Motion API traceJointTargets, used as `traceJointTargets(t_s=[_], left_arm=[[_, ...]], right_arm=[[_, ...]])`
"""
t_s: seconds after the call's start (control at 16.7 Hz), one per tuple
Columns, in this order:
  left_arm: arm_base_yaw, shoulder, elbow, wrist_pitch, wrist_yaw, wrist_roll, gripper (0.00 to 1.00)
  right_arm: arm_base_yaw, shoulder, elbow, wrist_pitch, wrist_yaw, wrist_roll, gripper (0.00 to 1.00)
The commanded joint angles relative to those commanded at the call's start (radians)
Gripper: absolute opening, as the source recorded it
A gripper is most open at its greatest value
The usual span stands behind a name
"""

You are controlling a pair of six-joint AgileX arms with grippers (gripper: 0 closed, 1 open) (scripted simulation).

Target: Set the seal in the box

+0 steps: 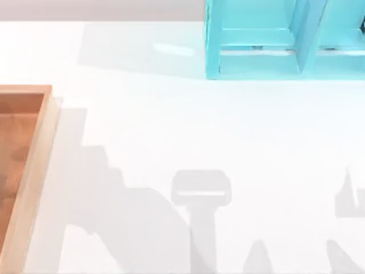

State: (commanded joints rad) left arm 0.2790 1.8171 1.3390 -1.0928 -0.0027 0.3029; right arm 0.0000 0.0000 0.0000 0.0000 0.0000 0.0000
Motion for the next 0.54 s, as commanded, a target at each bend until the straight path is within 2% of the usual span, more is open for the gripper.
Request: traceJointTargets(t_s=[0.18, 0.54], left_arm=[[0.0, 0.0, 0.0, 0.0, 0.0, 0.0, 0.98], [0.0, 0.0, 0.0, 0.0, 0.0, 0.0, 1.0]], right_arm=[[0.0, 0.0, 0.0, 0.0, 0.0, 0.0, 1.0], [0.0, 0.0, 0.0, 0.0, 0.0, 0.0, 1.0]])
